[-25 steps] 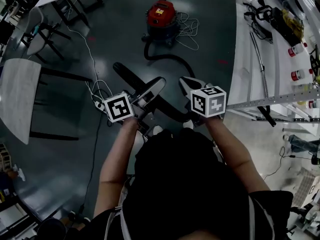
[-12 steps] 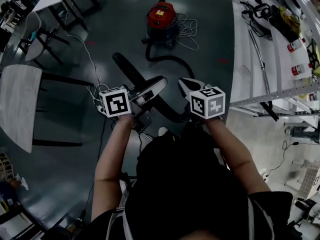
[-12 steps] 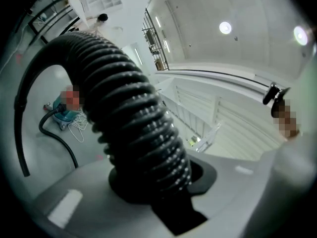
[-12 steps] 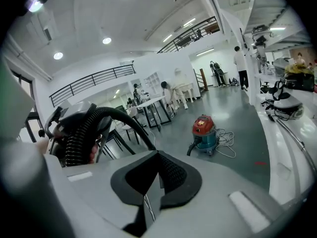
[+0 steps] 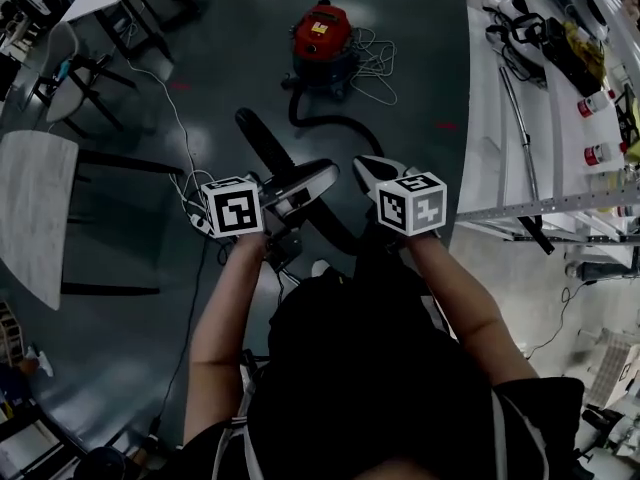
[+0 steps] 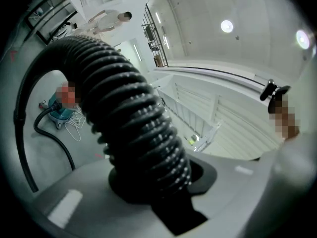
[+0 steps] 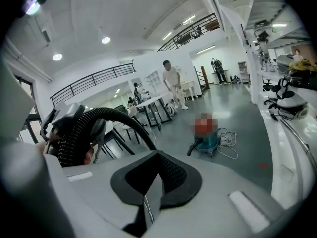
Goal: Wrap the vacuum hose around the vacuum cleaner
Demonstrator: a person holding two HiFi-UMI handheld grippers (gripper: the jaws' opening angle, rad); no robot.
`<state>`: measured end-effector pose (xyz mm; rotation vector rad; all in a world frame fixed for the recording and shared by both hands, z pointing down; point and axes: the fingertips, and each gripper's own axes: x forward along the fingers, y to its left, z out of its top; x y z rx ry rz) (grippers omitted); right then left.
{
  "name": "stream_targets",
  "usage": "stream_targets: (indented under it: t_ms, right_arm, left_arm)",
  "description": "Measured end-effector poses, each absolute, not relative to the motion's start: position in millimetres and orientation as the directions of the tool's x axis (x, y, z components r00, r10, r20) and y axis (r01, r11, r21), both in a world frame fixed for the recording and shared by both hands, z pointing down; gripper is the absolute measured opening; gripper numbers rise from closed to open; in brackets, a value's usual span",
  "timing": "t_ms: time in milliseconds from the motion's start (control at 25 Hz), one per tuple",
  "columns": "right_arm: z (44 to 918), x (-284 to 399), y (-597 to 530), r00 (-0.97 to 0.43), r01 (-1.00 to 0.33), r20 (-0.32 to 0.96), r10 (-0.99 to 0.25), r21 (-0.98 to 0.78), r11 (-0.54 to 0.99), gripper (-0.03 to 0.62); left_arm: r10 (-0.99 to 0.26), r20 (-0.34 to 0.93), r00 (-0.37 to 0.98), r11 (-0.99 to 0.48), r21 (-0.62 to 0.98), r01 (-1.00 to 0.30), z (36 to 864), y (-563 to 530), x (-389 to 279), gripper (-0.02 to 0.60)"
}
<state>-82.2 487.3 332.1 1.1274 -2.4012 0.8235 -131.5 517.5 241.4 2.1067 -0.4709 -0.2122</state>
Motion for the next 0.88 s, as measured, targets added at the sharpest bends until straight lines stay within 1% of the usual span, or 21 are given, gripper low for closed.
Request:
stream_targets:
  t_ms: [240, 480, 880]
  right_arm:
    - [333, -56, 438, -0.651, -0.752, 0.531, -0.543, -0.352, 0.557, -0.003]
    - [337, -11, 387, -0.666, -0.734, 0.539, -0.516, -0.353, 0.58, -0.003]
    - [341, 59, 317, -0.693, -0.694, 0.553, -0.462, -0.34, 0.634, -0.003]
  left_arm:
    - [-0.412, 0.028, 0.911, -0.468, 0.851, -0.238, 241, 471, -98, 0.123]
    - [-0.394, 0.049, 0.918, -0.468, 0.848, -0.247, 241, 423, -51, 0.123]
    - [-0.381, 0.03, 0.924, -0.471, 0.854, -0.222, 234, 356, 21, 0.124]
